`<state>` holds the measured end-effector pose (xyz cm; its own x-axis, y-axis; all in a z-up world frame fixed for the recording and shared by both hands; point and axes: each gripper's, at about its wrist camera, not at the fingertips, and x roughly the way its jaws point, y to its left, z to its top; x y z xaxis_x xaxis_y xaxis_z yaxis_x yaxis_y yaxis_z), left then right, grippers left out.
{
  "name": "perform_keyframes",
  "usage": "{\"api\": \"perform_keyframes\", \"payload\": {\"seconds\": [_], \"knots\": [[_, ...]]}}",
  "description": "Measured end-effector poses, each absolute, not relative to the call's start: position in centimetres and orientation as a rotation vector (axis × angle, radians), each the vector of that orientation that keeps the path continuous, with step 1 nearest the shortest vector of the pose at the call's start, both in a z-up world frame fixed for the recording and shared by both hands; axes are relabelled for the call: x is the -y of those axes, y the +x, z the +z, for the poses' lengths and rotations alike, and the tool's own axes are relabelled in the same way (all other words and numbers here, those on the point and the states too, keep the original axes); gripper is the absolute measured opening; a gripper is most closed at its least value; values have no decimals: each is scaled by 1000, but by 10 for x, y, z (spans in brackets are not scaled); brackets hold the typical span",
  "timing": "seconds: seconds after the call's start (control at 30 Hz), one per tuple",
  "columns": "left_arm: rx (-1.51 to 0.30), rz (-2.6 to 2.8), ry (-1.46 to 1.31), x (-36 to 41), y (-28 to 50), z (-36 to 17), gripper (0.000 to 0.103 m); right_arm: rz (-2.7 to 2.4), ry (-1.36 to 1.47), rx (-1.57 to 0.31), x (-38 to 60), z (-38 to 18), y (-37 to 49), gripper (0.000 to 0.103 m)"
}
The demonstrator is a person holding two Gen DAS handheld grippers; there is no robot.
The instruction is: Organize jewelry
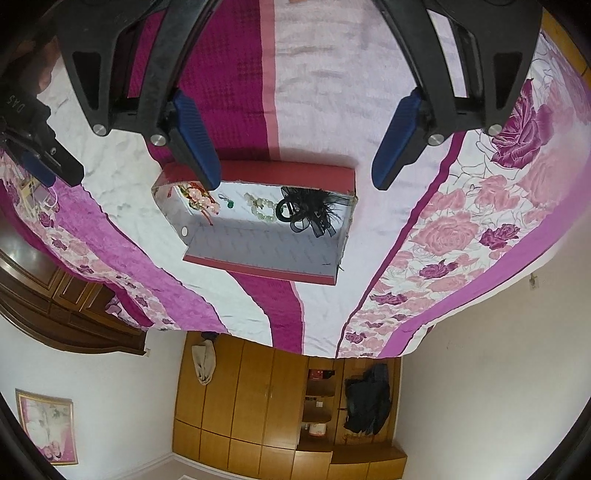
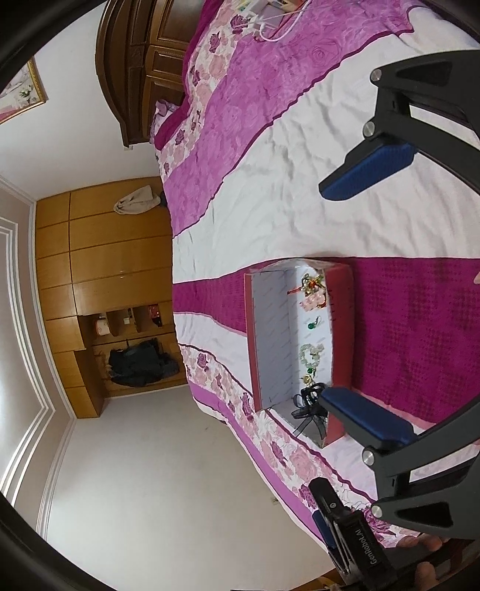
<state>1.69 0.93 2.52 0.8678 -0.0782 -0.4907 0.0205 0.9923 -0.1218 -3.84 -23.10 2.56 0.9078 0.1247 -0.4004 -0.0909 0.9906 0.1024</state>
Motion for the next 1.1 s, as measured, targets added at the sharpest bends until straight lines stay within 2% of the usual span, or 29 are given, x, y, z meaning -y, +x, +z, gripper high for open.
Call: {"api": "perform_keyframes", "payload": {"seconds": [1.1], "knots": [[-510,-44,-125,-11,14,24,77,112,83,-429,226,25,-42,103]]}}
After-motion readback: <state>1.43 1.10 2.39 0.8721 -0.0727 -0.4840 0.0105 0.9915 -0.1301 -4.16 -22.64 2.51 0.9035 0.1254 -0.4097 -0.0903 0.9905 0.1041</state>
